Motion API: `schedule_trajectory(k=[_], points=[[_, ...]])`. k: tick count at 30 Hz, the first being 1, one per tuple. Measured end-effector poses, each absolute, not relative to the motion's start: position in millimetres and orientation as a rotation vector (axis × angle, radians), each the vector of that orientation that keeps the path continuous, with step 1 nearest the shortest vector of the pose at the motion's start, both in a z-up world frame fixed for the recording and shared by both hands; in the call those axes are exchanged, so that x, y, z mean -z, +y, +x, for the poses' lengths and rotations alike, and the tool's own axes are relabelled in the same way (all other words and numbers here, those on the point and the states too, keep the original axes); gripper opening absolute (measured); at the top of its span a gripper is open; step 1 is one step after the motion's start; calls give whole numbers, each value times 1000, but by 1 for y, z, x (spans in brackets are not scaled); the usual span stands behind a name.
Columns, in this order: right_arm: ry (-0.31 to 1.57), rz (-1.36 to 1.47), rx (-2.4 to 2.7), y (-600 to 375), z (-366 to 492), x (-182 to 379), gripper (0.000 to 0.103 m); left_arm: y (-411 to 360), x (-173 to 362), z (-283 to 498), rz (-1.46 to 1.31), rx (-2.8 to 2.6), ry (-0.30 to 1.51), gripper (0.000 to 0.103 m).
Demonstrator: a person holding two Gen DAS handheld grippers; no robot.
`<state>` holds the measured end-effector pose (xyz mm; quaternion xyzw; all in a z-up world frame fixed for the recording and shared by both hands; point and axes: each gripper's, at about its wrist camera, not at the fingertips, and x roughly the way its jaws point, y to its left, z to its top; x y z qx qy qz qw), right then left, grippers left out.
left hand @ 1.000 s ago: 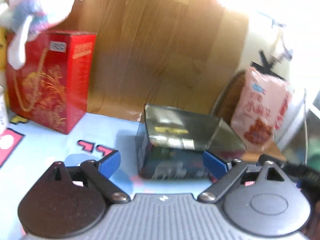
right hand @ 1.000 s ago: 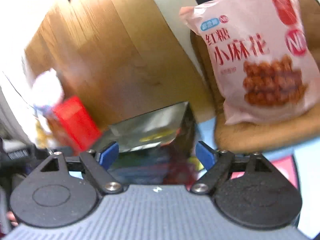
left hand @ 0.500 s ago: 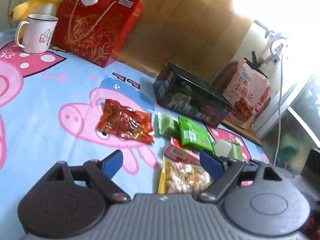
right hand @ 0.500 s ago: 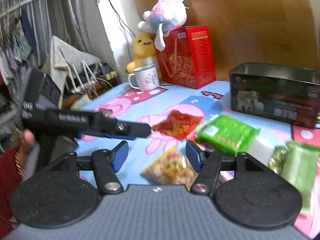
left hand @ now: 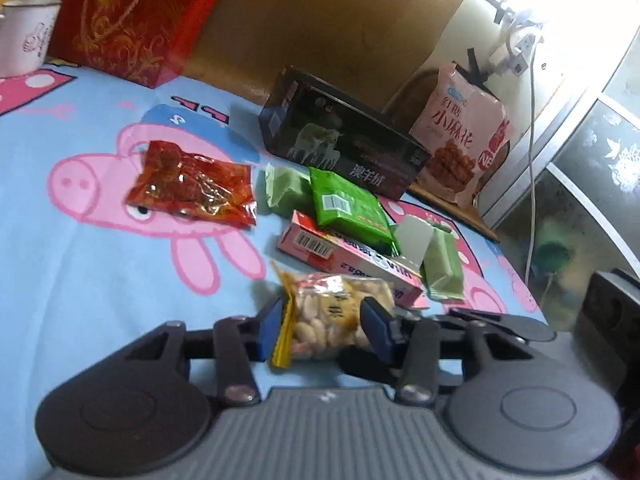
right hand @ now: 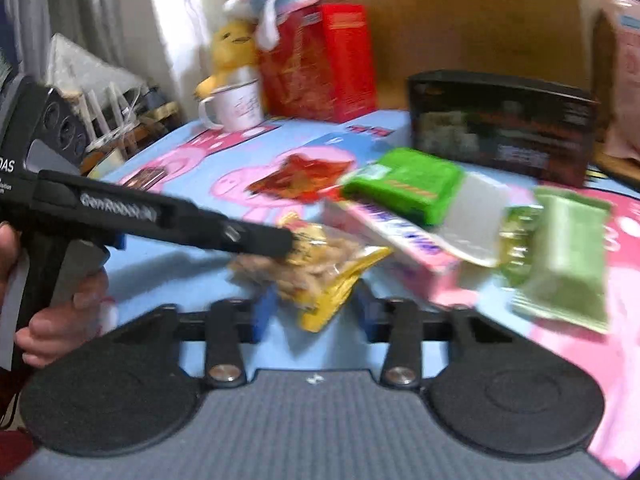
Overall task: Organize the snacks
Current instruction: 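Carry the peanut bag into the black tin box and release it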
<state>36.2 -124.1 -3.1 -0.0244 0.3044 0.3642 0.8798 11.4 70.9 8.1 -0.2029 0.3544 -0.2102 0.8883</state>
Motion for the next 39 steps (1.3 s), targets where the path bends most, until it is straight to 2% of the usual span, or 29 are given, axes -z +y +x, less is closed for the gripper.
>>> schedule_trajectory(k=[5,8,20,31,35,36,39], points=[[622,-29,-858,-113,37,-9,40,85,-33,-4,-405,413,659,42],[634,-5,-884,-111,48,-12,35,86,-43,7,-402,398,649,42],[487,73,-745,-144,157,-75,32,26,-118,142,-320,427,533,43],[498,50,-526,-184,240,-61,33,-52,-84,248,-304,450,648,43],[496,26,-414,-199,247,-52,39,-68,-76,257,-296,452,674,55],[496,39,-399,-203,247,-51,46,-69,-77,254,-288,452,669,59],[477,112,-379,-216,238,-54,45,-58,-85,239,-284,476,647,60]])
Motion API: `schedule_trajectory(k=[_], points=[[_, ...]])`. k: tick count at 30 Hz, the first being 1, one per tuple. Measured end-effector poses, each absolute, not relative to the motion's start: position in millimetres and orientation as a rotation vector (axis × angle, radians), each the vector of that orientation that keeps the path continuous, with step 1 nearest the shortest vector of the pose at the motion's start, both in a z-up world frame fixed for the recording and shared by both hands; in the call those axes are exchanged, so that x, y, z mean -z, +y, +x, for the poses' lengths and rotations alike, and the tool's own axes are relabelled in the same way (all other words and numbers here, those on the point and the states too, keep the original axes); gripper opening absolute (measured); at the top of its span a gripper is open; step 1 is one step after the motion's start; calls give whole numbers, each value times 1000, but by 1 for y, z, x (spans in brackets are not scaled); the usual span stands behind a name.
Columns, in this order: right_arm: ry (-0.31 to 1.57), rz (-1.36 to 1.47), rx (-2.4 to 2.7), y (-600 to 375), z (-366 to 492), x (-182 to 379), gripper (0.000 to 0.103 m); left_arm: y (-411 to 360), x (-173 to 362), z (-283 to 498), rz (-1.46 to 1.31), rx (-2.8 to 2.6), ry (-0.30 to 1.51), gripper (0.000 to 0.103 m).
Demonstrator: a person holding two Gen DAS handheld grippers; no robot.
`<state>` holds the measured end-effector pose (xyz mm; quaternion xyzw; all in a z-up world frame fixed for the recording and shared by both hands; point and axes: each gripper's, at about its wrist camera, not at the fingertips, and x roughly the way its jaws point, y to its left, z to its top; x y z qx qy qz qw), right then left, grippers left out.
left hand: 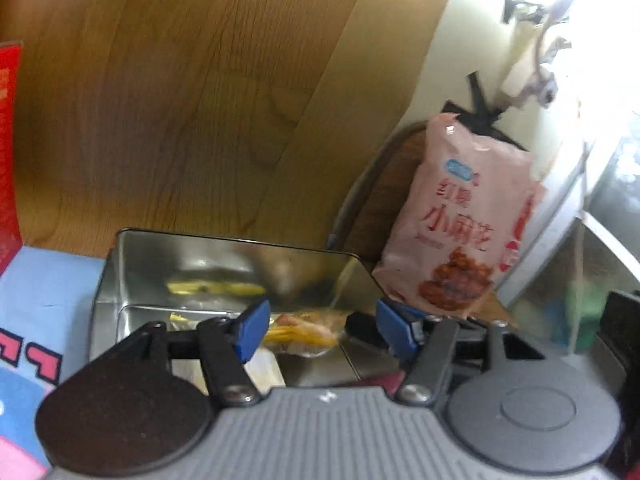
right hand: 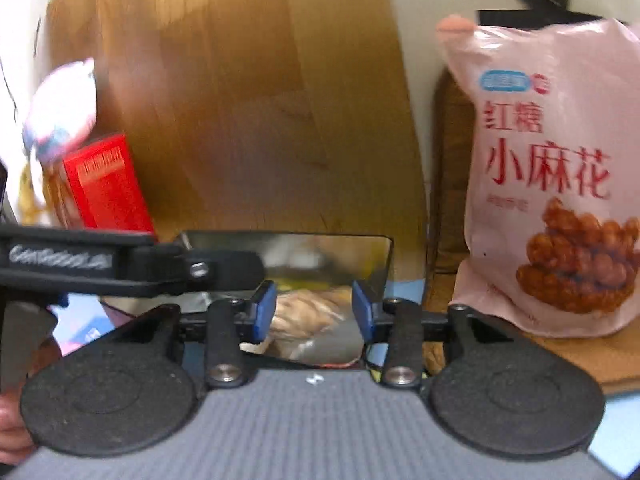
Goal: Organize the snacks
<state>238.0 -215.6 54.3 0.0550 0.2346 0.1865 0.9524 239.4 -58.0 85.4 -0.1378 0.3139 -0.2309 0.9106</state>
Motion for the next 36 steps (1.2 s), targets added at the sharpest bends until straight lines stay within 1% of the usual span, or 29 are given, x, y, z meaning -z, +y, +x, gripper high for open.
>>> schedule_trajectory(k=[2,3,4,6,10,14,16,19,21,23,25,26,27,28,31,33,36], points=[[458,144,-387,-217,225,-61,45,-32,-93,220,-297,494,615,60],[446,156,-401,-219,216,-64,45,-18,-95,207,-306,495,600,62],[439,164,-414,-217,209,-66,45,1,-96,192,-319,488,581,66],[443,189,-485,-213,188,-70,46,38,-92,166,-334,425,562,68],[531,179,-716,-175,161,-68,47,111,-69,118,-368,207,613,65],[623,75,-898,-108,144,-56,50,160,-39,84,-556,145,659,64],[650,12,-921,-81,144,-50,50,168,-28,74,-618,140,664,60],[672,-57,-899,-55,160,-44,50,169,-18,66,-662,168,673,57],[713,-42,-837,-50,182,-40,50,163,-15,61,-658,187,667,57],[766,9,-789,-57,201,-35,48,157,-13,61,-649,195,668,54],[844,66,-741,-60,219,-26,39,150,-9,66,-633,192,687,43],[880,94,-738,-64,221,-20,38,148,-6,67,-623,185,685,41],[910,115,-745,-64,214,-18,33,147,-6,66,-609,177,680,37],[939,128,-754,-63,212,-15,31,146,-5,66,-602,171,677,33],[955,139,-784,-63,199,-12,28,151,-3,64,-620,165,679,26],[991,204,-824,-64,191,-10,28,155,-2,62,-641,170,677,26],[977,234,-861,-66,169,-8,30,156,-1,54,-644,179,672,27]])
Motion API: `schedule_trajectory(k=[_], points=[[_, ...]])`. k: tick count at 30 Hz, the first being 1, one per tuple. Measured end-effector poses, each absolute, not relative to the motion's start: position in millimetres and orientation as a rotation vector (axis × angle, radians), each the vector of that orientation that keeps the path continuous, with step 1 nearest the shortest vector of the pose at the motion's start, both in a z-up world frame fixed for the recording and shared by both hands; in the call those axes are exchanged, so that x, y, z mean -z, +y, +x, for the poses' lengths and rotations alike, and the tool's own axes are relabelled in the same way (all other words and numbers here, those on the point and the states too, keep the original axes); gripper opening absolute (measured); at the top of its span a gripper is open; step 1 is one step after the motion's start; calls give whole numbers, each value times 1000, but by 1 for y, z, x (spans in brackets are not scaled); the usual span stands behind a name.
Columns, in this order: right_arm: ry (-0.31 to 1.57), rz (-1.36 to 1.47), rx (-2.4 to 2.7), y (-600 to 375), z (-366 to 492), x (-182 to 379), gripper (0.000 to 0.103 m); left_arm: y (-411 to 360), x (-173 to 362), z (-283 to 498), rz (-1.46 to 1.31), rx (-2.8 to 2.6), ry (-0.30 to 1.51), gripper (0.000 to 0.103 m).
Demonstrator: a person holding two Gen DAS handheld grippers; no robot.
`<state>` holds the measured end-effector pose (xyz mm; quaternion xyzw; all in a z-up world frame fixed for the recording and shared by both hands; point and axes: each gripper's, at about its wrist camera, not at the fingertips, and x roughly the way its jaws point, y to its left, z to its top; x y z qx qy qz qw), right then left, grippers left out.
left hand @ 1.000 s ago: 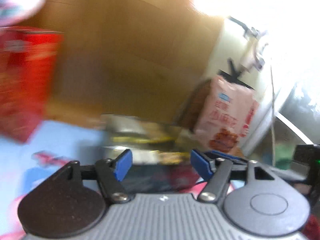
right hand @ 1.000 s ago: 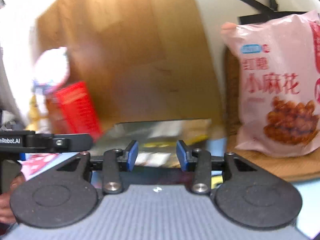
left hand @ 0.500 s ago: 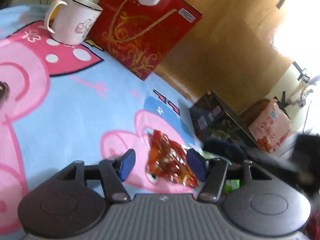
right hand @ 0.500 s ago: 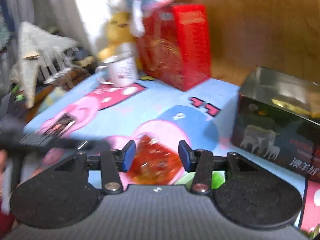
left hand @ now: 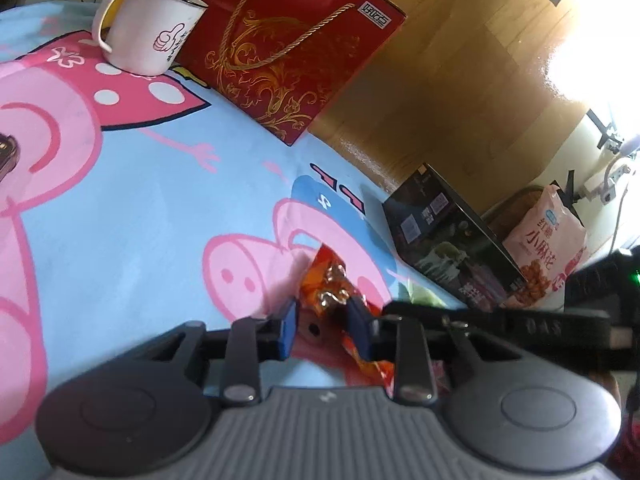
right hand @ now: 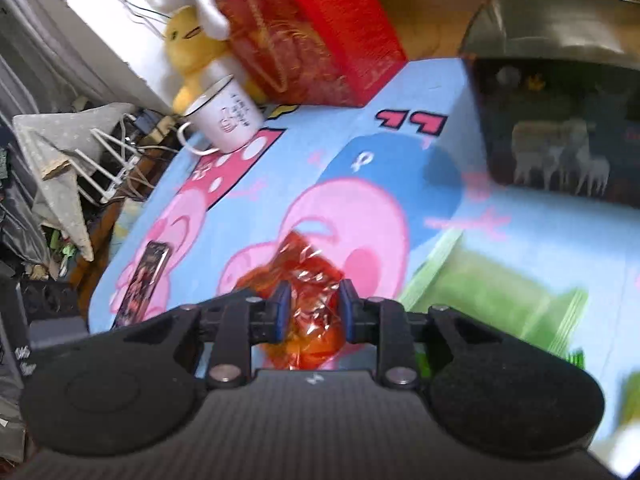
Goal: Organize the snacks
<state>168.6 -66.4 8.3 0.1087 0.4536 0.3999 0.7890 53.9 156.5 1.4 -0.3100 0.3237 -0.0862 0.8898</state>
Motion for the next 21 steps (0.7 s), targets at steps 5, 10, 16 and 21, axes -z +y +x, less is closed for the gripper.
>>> schedule_trajectory(k=[5,10,16,21], points=[[944,186,-961,-62,118,-5,30,153,-1,33,-680,234,678,28],[848,17,-1006,-51,60,-1,30,144,3,13,-695,226,698,11],[737,-12,-996,-64,46,-9,30,143,-8,1,-668,219,691,18],[715,94,-894,-92,69,-20,34,152,-15,13,-687,205,680,32]])
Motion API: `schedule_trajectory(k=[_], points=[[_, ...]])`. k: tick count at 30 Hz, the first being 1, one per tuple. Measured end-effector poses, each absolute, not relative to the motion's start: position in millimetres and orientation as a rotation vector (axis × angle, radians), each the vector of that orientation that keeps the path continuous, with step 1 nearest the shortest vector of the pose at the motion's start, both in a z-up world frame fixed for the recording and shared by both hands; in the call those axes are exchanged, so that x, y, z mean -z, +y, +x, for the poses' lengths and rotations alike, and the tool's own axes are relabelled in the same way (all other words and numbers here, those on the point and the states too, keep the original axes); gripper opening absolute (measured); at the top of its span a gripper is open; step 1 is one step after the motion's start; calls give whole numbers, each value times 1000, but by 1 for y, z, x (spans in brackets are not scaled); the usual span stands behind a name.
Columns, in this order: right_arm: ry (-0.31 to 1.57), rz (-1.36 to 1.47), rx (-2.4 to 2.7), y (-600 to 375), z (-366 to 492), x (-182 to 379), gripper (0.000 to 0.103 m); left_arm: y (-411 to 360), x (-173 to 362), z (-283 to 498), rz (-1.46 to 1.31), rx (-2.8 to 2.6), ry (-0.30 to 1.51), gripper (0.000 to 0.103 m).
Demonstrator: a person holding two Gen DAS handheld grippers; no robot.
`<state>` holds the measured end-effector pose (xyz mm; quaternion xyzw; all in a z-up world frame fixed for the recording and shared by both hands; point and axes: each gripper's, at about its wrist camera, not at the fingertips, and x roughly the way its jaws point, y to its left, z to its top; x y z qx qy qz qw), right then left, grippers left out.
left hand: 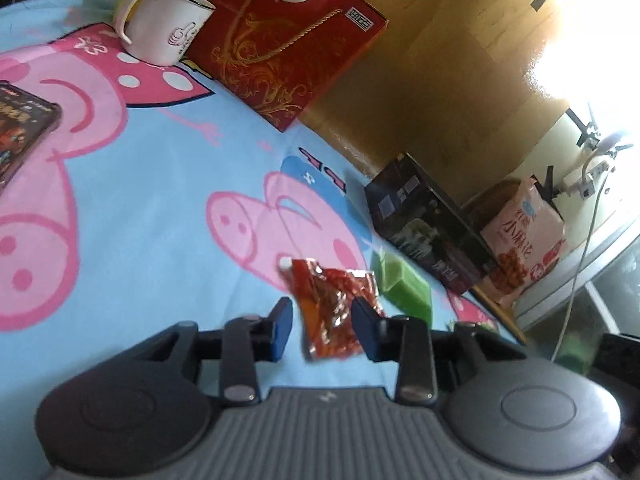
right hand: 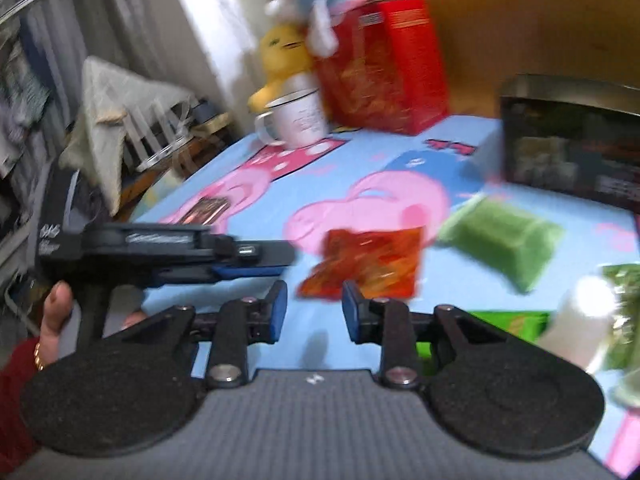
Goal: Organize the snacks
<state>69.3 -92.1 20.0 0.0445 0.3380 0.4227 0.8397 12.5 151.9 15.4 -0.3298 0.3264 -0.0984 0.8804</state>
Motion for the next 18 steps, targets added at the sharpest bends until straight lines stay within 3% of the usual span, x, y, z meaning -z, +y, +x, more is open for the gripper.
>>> schedule_trajectory(k=[9,15,18], points=[[938,296,-775,-107,136,6,30,133,-6,28,-651,231,700,35],[945,354,-790,-88,137,9,30,137,-5,29,-655,230,675,43],[937,380,-833,-98,131,8,25,139,-5,29,-650,214,662,40]])
